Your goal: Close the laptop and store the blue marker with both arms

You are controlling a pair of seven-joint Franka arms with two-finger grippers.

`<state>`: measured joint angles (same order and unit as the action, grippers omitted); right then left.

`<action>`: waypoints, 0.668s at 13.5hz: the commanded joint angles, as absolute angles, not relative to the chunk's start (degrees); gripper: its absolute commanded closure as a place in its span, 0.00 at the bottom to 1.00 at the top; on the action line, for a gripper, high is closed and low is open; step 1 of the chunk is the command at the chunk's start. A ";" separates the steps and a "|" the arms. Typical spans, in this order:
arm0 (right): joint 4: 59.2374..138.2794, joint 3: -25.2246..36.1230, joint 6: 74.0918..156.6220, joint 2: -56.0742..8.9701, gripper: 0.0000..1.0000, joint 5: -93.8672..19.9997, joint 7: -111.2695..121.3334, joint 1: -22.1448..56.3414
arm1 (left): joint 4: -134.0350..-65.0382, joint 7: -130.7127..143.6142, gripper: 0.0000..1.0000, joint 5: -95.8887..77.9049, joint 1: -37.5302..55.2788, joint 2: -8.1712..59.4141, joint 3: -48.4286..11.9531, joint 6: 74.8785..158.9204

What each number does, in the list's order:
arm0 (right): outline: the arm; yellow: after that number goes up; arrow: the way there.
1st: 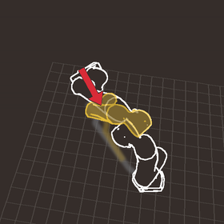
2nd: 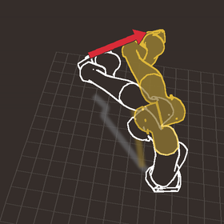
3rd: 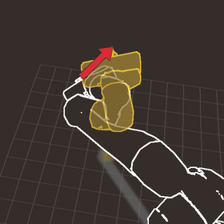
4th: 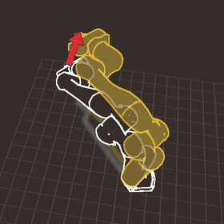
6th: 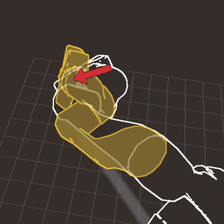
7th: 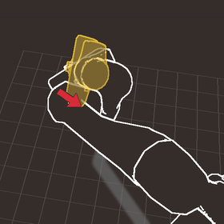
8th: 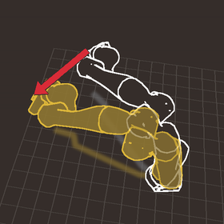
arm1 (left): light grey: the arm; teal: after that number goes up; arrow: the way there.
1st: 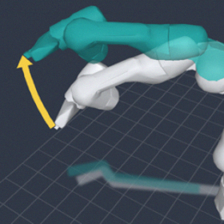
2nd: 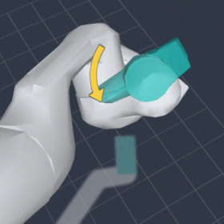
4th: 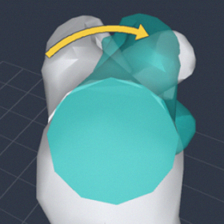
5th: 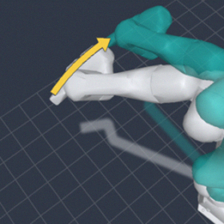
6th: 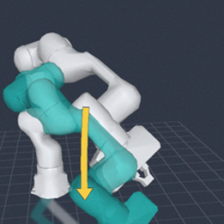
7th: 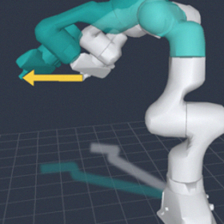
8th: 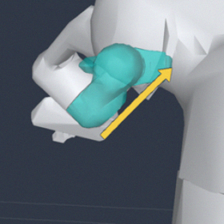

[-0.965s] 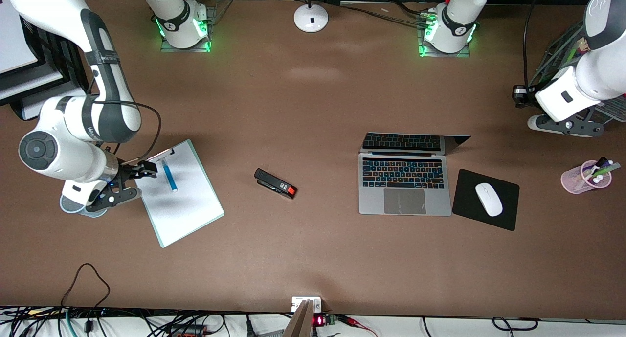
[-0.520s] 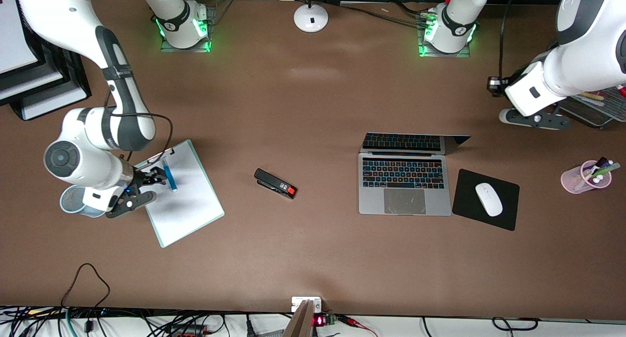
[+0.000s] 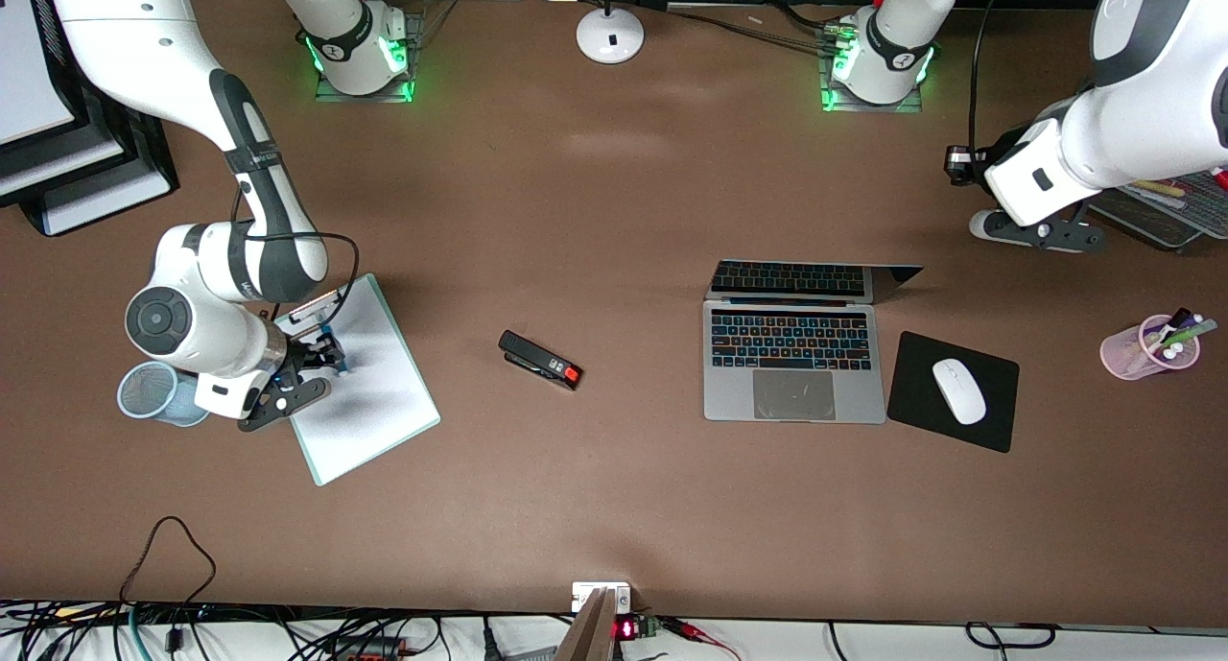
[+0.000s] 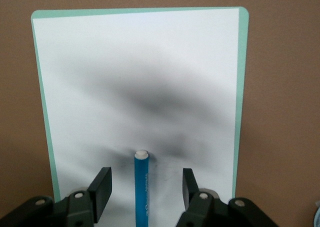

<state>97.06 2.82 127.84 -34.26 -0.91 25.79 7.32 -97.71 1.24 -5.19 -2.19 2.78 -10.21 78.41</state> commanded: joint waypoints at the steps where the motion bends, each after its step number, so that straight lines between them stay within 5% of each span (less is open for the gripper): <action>1: 97.91 2.64 128.85 -34.28 0.40 -2.02 27.86 7.21 | -98.17 1.76 0.98 -6.15 -2.20 2.29 -12.30 78.22; 9: 98.26 2.64 131.74 -36.65 0.48 -2.55 27.69 7.38 | -100.55 5.71 1.00 -6.15 -2.20 1.05 -17.48 78.13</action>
